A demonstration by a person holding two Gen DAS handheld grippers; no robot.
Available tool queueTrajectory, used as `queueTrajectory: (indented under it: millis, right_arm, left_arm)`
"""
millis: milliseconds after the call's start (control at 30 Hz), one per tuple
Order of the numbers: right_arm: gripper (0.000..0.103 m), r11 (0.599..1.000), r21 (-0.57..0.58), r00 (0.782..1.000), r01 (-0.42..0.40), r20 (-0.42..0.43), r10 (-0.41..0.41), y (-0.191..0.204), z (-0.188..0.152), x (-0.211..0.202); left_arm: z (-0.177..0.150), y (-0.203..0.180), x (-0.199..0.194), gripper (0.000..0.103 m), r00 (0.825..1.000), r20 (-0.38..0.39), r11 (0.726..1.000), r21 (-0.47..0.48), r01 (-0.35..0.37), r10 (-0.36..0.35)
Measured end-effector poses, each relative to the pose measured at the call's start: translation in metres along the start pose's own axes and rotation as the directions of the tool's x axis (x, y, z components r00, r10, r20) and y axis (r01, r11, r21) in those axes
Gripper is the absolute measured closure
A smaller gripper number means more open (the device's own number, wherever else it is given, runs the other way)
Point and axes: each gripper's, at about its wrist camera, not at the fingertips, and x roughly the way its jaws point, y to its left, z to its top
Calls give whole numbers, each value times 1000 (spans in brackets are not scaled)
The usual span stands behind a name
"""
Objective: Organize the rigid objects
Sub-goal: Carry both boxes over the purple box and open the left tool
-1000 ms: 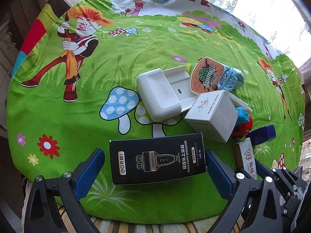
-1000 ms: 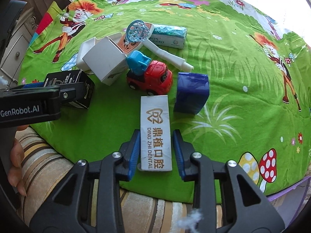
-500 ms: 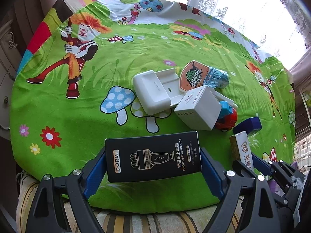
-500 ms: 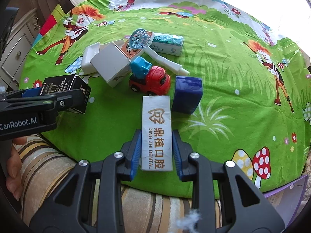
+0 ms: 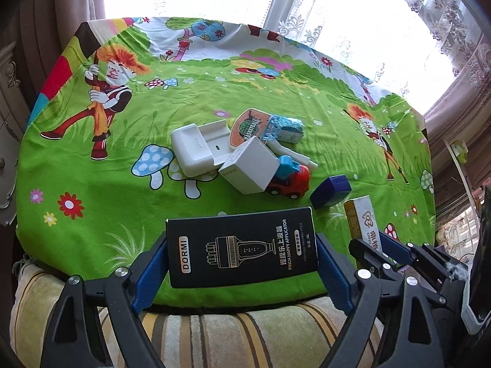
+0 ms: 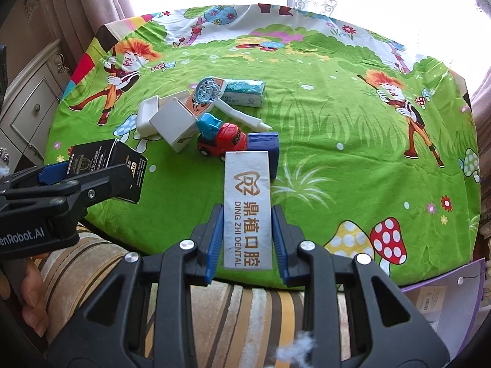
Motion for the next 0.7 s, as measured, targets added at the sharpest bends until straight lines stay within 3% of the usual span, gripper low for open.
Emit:
queueTrajectory:
  millis: [400, 700]
  right_arm:
    - [69, 997, 70, 998, 24, 58, -28, -38, -25, -46]
    - [68, 986, 150, 994, 76, 66, -87, -88, -59, -79]
  left_arm:
    - [-18, -55, -11, 14, 998, -8, 993, 100, 58, -57]
    - [-35, -109, -15, 14, 994, -35, 972, 209, 110, -106]
